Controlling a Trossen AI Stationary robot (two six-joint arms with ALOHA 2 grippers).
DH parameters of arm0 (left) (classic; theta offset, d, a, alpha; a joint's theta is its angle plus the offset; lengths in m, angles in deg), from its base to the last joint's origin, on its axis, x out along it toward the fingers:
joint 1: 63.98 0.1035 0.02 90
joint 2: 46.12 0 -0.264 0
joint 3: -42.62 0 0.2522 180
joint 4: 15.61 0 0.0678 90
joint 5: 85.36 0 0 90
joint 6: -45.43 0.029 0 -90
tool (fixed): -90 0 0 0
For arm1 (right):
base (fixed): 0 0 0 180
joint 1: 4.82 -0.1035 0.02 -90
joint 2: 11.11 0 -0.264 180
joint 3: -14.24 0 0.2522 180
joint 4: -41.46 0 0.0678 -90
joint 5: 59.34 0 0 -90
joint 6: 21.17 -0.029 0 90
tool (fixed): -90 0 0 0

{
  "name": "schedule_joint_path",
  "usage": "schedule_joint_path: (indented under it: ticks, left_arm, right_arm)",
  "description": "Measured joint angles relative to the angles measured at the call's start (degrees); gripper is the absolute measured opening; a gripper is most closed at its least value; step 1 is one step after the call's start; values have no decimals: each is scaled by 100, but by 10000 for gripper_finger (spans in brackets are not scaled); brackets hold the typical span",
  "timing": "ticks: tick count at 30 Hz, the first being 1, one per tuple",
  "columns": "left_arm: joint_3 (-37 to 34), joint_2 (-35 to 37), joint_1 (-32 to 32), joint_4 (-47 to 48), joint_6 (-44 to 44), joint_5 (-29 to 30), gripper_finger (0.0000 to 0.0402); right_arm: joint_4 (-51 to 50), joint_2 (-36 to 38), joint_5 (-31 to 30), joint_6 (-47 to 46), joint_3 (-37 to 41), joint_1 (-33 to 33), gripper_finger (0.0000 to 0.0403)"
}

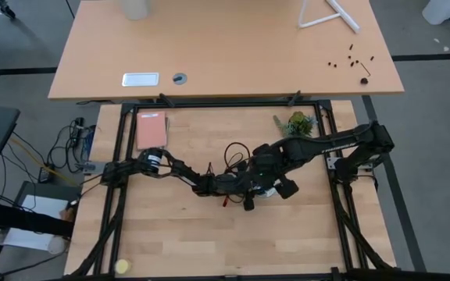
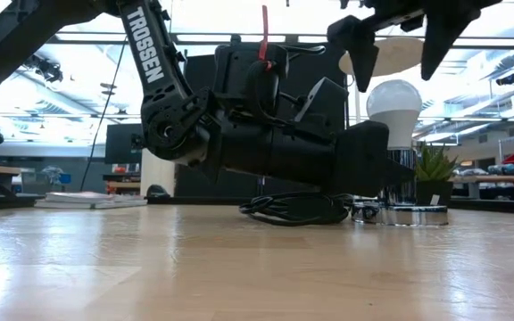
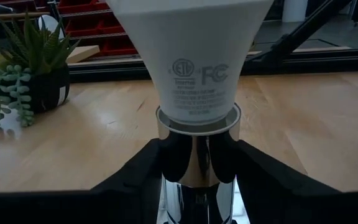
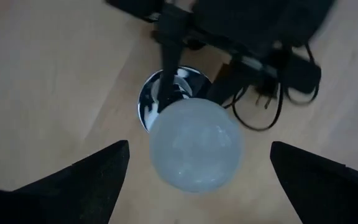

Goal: Screw lightbulb
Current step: Insert the lightbulb into the lamp

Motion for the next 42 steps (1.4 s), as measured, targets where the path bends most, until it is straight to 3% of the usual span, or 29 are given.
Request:
schedule_joint_path:
  ticks: [11,29,42]
  left_arm:
    - [0,0,2,9,13,-129,172]
    - [-7,0,6,46,115,-508,172]
    - [-2,9,9,120,291,-780,172]
  right_arm:
    - [62,4,-224,1821,144,-59,394]
    - [793,7,-246,3119,890,8,375]
    - [879,9,418,3526,890,-188,373]
